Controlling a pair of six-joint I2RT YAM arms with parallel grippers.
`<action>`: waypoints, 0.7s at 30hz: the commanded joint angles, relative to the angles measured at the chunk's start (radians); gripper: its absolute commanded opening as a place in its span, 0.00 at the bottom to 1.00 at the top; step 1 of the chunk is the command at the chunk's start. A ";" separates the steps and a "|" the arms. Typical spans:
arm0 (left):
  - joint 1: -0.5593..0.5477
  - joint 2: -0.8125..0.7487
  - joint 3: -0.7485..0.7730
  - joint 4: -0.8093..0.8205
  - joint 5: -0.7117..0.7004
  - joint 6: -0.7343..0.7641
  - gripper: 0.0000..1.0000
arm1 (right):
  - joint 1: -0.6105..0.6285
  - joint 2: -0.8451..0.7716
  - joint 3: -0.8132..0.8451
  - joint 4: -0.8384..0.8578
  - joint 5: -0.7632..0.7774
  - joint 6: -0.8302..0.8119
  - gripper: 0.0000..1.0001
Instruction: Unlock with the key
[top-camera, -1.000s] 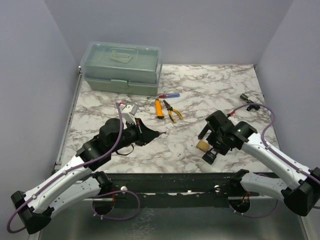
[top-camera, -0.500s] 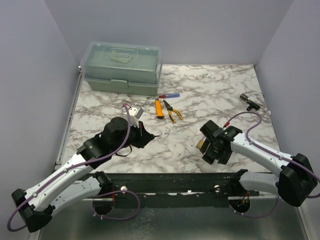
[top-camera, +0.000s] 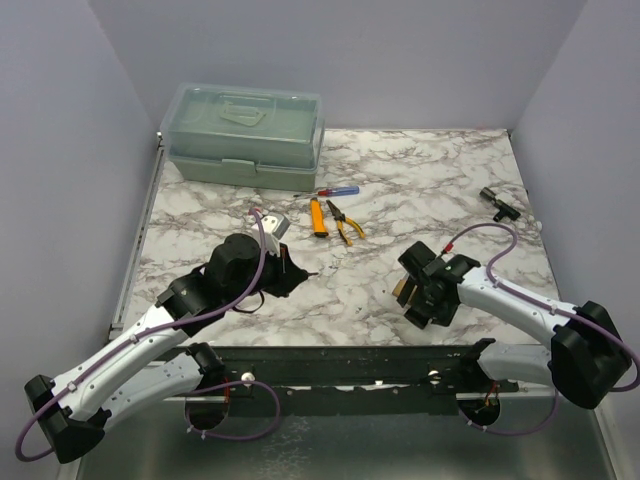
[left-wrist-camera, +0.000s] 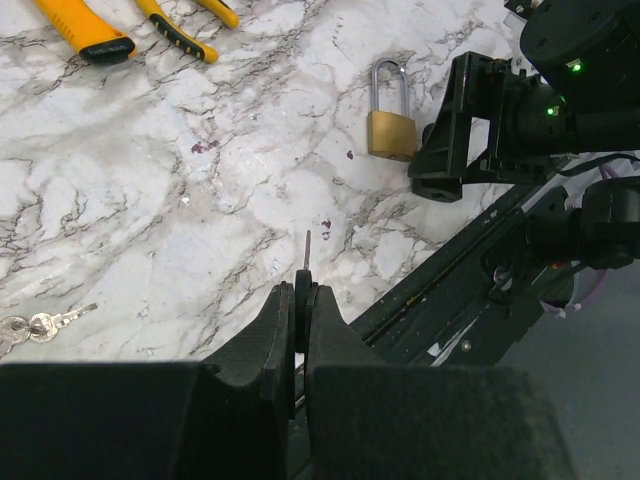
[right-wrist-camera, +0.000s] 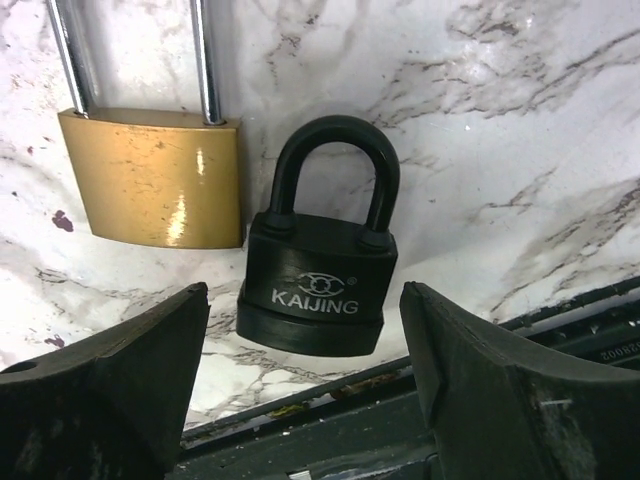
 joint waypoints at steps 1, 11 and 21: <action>0.006 0.005 0.016 -0.012 -0.017 0.015 0.00 | -0.021 -0.013 -0.020 0.042 0.016 -0.028 0.83; 0.007 0.019 0.018 -0.011 -0.025 0.017 0.00 | -0.053 0.000 -0.042 0.026 0.012 -0.010 0.66; 0.006 0.019 0.018 -0.013 -0.027 0.019 0.00 | -0.055 0.049 -0.058 0.055 -0.009 0.005 0.63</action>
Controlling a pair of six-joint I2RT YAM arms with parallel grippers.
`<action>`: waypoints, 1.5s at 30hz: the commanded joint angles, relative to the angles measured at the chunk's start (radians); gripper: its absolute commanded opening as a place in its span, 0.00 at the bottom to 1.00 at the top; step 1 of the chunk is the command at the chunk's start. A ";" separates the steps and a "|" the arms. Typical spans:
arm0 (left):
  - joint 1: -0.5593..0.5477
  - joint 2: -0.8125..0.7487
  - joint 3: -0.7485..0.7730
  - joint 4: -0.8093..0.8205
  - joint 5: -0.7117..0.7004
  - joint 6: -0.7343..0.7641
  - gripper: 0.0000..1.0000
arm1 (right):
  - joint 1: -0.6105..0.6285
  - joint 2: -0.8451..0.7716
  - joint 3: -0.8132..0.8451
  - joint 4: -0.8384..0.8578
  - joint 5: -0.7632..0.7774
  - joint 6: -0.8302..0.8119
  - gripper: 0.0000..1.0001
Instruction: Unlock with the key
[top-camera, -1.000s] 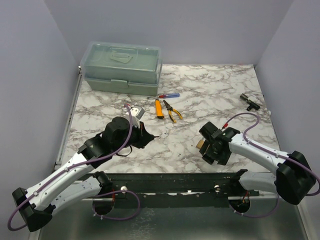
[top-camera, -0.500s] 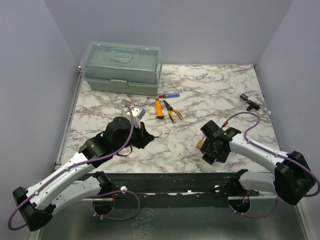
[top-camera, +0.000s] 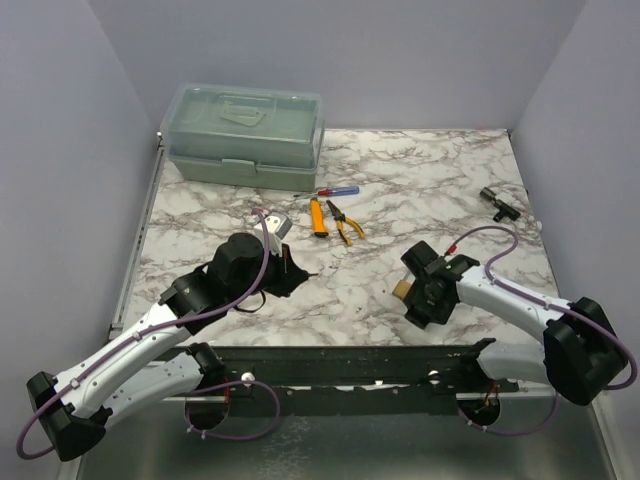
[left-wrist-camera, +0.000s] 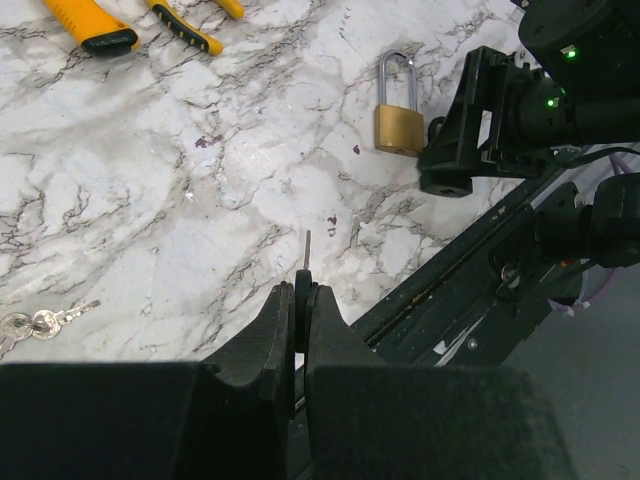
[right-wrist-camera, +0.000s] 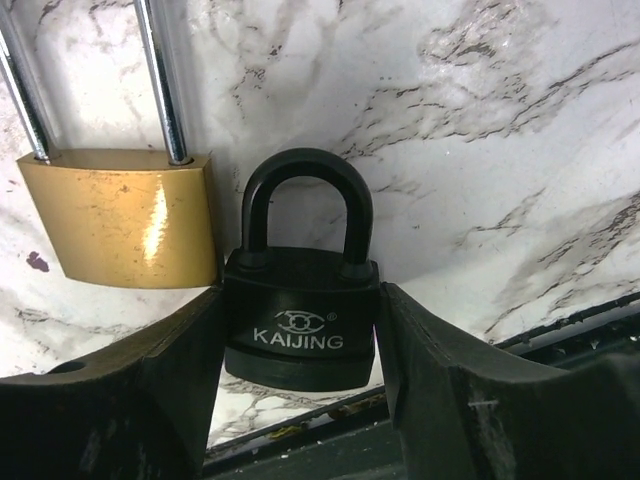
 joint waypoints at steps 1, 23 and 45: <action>0.007 -0.001 0.017 -0.010 -0.024 0.015 0.00 | -0.004 0.037 -0.029 0.015 -0.008 0.018 0.64; 0.006 -0.012 0.018 -0.009 -0.023 0.013 0.00 | -0.004 -0.016 0.149 -0.152 0.002 0.044 0.10; 0.007 -0.112 0.048 -0.111 -0.189 -0.057 0.00 | 0.107 0.371 0.327 0.262 -0.285 0.311 0.00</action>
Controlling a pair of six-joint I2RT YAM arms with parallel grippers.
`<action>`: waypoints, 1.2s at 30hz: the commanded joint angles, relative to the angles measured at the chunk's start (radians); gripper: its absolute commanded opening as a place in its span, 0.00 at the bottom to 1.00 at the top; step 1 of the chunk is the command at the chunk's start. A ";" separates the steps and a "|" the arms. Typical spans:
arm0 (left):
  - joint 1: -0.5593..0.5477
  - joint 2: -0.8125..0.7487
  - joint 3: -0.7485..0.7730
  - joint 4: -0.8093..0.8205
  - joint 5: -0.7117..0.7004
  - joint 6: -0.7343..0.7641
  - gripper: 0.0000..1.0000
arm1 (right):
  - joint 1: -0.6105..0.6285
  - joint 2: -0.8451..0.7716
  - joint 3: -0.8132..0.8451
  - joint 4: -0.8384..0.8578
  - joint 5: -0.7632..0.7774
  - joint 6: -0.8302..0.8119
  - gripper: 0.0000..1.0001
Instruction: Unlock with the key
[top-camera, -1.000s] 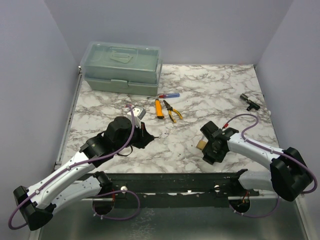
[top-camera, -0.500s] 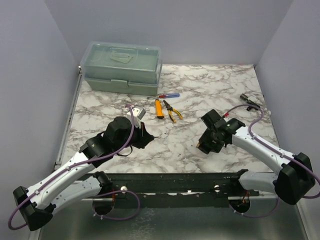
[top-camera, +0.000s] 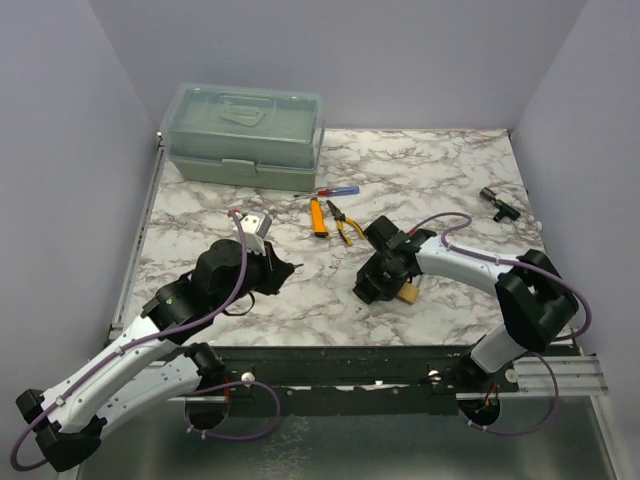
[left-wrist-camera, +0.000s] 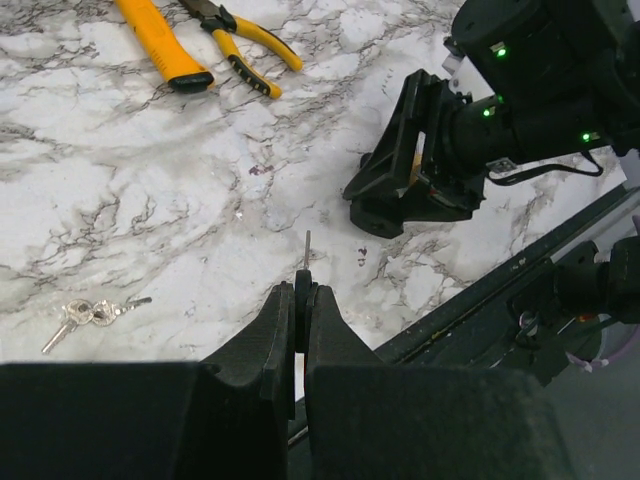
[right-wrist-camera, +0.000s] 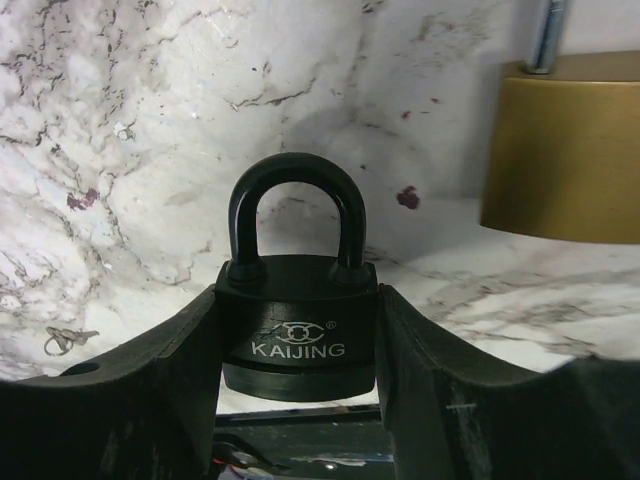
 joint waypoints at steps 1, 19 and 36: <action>0.006 -0.016 0.049 -0.091 -0.044 -0.040 0.00 | 0.011 0.070 0.032 0.123 -0.072 0.098 0.00; 0.006 -0.080 0.024 -0.086 -0.094 -0.033 0.00 | 0.011 0.189 0.065 0.140 -0.081 0.089 0.75; 0.006 -0.099 0.023 -0.085 -0.095 -0.035 0.00 | 0.012 0.193 0.164 -0.047 -0.005 0.096 0.89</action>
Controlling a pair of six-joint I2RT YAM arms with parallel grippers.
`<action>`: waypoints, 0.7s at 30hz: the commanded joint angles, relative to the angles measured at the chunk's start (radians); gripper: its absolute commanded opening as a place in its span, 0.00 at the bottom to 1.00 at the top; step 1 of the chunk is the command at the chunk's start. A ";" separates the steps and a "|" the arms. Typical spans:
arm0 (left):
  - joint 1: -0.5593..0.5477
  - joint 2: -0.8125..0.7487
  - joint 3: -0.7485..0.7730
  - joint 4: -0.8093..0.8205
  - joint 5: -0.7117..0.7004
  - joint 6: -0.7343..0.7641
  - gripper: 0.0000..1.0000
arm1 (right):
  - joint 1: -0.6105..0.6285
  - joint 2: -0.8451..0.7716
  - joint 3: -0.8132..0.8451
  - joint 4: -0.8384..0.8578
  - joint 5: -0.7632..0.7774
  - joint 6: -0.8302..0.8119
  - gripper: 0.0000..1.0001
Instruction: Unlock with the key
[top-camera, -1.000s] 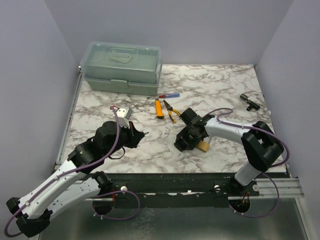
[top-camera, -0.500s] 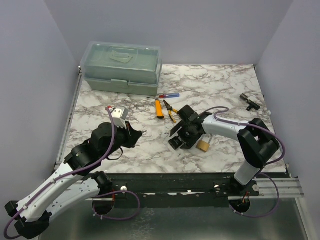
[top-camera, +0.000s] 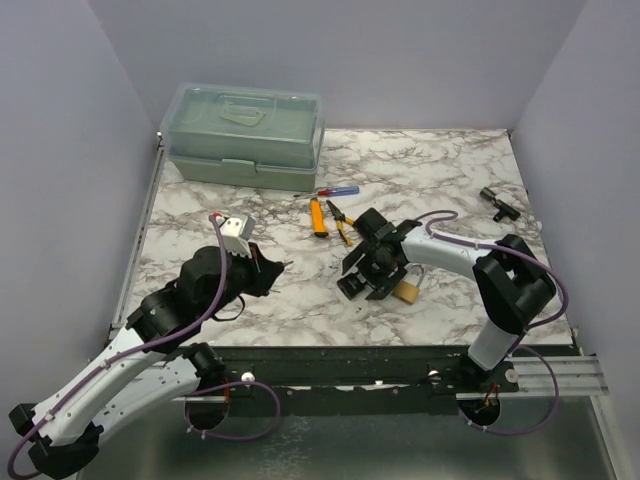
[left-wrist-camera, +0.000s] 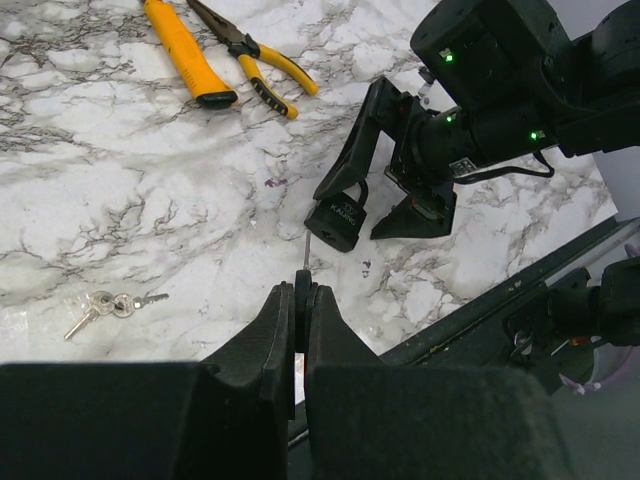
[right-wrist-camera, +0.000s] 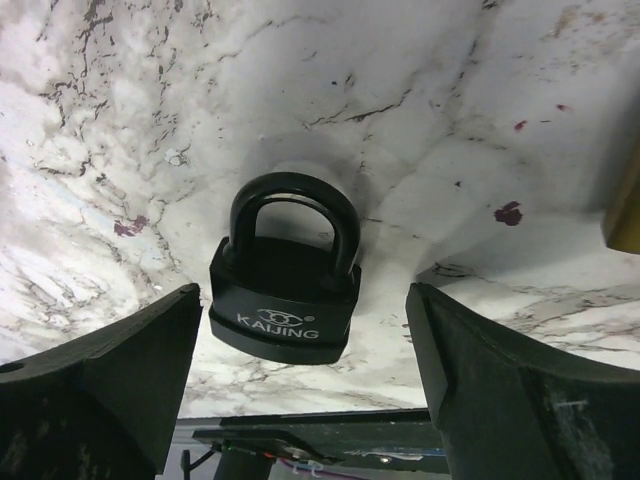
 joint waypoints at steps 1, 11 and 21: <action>0.002 -0.015 0.007 -0.011 -0.025 -0.002 0.00 | 0.004 0.029 0.076 -0.117 0.082 -0.001 0.89; 0.002 -0.030 0.007 -0.012 -0.022 -0.001 0.00 | 0.005 0.126 0.197 -0.219 0.092 0.000 0.89; 0.003 -0.029 0.006 -0.012 -0.020 0.001 0.00 | 0.005 0.145 0.179 -0.220 0.062 0.013 0.83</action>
